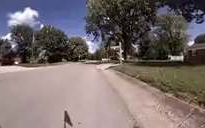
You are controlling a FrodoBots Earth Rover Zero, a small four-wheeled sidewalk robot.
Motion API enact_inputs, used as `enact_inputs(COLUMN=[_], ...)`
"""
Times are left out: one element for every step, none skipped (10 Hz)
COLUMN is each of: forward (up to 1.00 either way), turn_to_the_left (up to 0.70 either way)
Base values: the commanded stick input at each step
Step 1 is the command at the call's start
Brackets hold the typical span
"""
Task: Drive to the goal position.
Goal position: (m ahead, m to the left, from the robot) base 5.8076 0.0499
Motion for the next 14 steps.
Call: enact_inputs(forward=[0.85, 0.85, 0.85, 0.85, 0.85, 0.85, 0.85, 0.85, 0.85, 0.85, 0.85, 0.85, 0.85, 0.85], turn_to_the_left=[0.05, 0.08, 0.11, 0.14, 0.16, 0.19, 0.22, 0.25, 0.28, 0.31, 0.34, 0.03, 0.02, 0.01])
